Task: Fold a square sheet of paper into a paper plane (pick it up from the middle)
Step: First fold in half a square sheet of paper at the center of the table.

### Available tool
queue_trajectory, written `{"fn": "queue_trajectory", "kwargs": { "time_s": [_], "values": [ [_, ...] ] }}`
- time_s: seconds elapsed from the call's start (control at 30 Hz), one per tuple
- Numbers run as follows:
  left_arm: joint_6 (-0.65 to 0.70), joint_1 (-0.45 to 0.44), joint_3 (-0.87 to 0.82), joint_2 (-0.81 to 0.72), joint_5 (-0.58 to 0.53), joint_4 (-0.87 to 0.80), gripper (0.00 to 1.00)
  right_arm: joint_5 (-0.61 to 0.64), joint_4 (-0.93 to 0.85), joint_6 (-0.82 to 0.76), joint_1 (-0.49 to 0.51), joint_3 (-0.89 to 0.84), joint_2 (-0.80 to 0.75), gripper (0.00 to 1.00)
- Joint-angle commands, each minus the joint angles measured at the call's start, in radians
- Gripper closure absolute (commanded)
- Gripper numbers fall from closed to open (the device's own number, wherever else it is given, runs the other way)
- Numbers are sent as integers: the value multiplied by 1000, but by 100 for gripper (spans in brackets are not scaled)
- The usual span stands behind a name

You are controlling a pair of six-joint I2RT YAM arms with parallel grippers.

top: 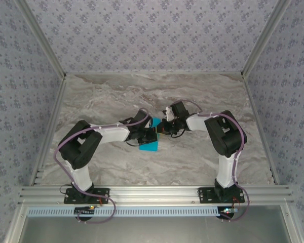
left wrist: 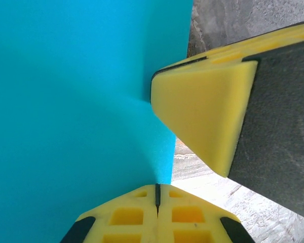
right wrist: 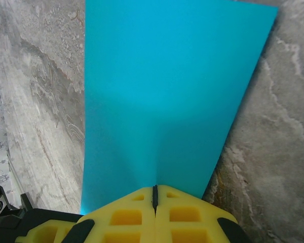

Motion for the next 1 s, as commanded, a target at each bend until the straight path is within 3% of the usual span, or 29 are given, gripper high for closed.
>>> {"fn": "queue_trajectory", "kwargs": {
  "time_s": [0.0, 0.63, 0.97],
  "values": [
    [-7, -6, 4, 15, -10, -13, 100, -18, -32, -28, -1, 20, 14, 100],
    [-43, -6, -39, 23, -30, -99, 100, 39, -66, -68, -17, 42, 60, 100],
    [-59, -6, -59, 30, -33, -169, 100, 62, -98, -70, -103, 158, 128, 100]
  ]
}}
